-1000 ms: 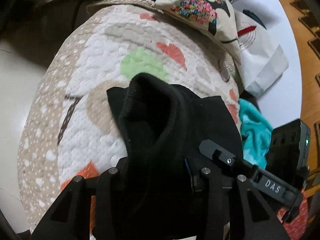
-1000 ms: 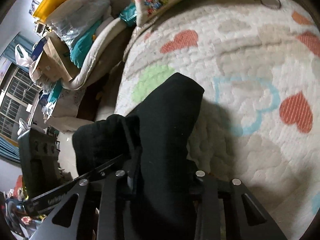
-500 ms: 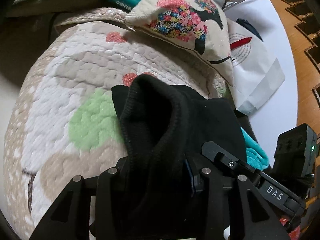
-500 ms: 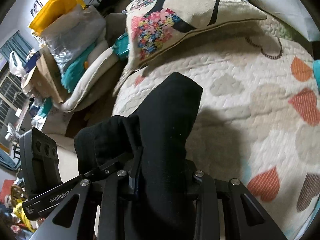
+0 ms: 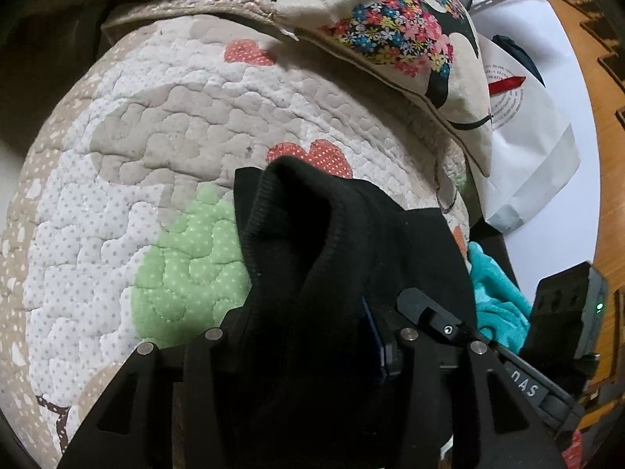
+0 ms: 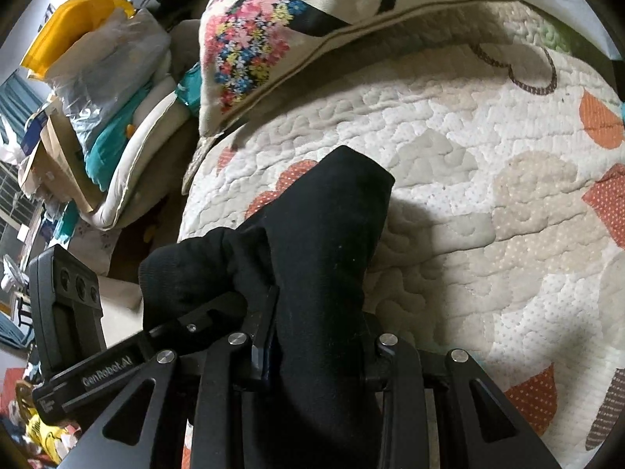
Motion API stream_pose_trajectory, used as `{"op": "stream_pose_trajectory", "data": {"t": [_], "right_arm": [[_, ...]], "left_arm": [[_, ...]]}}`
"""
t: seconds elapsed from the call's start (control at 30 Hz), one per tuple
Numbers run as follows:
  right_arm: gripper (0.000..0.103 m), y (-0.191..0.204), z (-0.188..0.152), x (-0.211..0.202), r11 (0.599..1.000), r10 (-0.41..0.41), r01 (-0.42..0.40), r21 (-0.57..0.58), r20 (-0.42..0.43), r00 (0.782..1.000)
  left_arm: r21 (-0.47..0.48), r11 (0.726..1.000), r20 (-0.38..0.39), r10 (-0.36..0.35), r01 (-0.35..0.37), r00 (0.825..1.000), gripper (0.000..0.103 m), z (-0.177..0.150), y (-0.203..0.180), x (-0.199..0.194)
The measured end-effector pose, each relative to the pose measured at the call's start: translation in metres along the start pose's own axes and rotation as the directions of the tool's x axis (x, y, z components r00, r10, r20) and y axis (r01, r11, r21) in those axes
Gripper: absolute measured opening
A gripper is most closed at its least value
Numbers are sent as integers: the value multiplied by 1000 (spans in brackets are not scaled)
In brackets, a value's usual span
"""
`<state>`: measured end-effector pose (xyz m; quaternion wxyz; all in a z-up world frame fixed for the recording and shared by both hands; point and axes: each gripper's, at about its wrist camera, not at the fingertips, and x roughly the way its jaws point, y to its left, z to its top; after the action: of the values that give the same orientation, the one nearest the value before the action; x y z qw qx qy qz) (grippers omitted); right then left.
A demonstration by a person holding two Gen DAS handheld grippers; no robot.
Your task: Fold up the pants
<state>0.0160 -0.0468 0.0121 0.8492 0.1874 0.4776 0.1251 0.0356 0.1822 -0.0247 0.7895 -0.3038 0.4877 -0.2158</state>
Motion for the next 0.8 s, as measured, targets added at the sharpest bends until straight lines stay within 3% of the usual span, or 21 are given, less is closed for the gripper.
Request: {"op": "stream_pose_trajectory", "data": {"t": [0.27, 0.37, 0.57, 0.8], "right_arm": [[36, -13, -5, -1, 998, 29, -29, 55, 12, 1000], [44, -21, -6, 1, 994, 44, -45, 100, 12, 999], [64, -51, -10, 4, 962, 107, -109, 252, 25, 994], [69, -62, -19, -2, 946, 113, -122, 301, 48, 992]], "left_arm": [[-119, 989, -22, -88, 85, 996, 48, 4, 21, -1], [-182, 975, -24, -135, 128, 991, 48, 4, 33, -1], [-288, 933, -16, -230, 216, 973, 48, 2, 52, -1], [-397, 873, 7, -305, 282, 952, 48, -3, 78, -11]]}}
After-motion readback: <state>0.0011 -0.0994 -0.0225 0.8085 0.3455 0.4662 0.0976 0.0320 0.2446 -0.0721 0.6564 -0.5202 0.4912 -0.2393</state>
